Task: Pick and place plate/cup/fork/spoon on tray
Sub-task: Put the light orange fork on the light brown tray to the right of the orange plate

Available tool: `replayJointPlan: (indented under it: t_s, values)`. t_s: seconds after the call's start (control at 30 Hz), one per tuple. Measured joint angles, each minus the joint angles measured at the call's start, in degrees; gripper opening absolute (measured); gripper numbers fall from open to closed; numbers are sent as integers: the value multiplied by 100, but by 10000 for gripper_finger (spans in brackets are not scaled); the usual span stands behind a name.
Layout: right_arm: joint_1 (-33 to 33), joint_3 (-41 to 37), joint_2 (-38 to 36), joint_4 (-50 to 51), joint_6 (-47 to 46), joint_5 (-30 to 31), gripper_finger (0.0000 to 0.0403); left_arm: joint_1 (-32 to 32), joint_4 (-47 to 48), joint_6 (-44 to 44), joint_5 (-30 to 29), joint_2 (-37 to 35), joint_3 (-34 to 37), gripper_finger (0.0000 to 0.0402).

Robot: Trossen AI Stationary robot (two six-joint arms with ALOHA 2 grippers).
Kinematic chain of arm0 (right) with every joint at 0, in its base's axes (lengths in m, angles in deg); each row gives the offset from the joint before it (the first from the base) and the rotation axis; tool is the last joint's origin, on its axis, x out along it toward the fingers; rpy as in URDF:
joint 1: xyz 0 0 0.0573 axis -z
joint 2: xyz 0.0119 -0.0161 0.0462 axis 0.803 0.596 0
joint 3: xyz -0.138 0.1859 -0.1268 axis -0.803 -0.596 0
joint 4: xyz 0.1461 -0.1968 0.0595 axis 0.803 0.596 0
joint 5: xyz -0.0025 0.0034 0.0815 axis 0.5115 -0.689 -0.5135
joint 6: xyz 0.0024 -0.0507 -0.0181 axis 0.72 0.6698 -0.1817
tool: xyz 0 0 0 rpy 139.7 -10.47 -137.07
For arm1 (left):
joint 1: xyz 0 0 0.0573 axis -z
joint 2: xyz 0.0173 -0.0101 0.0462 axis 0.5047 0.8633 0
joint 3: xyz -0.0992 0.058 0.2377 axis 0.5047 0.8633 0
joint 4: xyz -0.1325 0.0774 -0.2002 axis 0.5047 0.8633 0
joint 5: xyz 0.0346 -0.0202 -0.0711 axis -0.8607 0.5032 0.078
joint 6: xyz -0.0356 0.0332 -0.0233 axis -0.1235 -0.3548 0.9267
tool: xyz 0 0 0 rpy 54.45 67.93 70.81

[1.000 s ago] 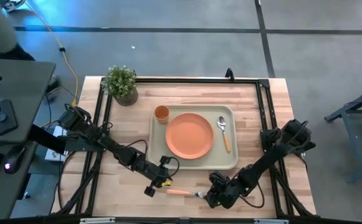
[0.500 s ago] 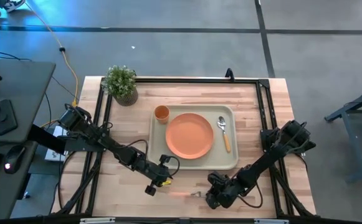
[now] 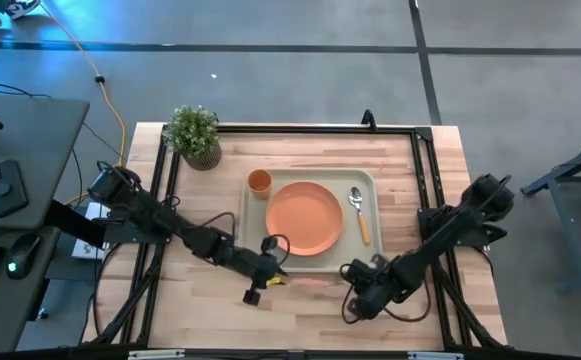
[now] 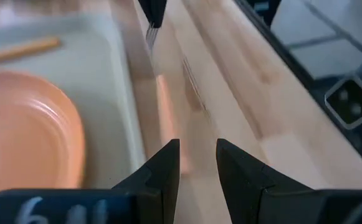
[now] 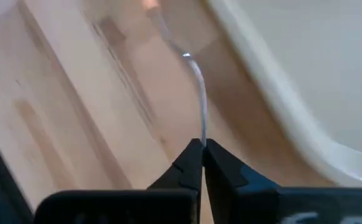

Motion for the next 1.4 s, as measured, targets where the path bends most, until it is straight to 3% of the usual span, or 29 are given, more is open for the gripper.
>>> replayJointPlan:
  t_s: [0.2, 0.67, 1.03, 1.4]
  values:
    - [35, 540, -78, 936, 511, 51, 0, -378, -198, -307, 4, -122, -535, 94]
    - [328, 1190, -72, 1649, 1301, 518, 0, -631, 269, -463, 377, 902, -1397, 94]
    - [902, 1511, -78, 1703, 2359, 597, 0, -651, 613, -414, 298, 1003, -1442, 94]
    - [1254, 1519, -78, 1684, 2643, 415, 0, -939, 534, -50, 277, 960, -1442, 71]
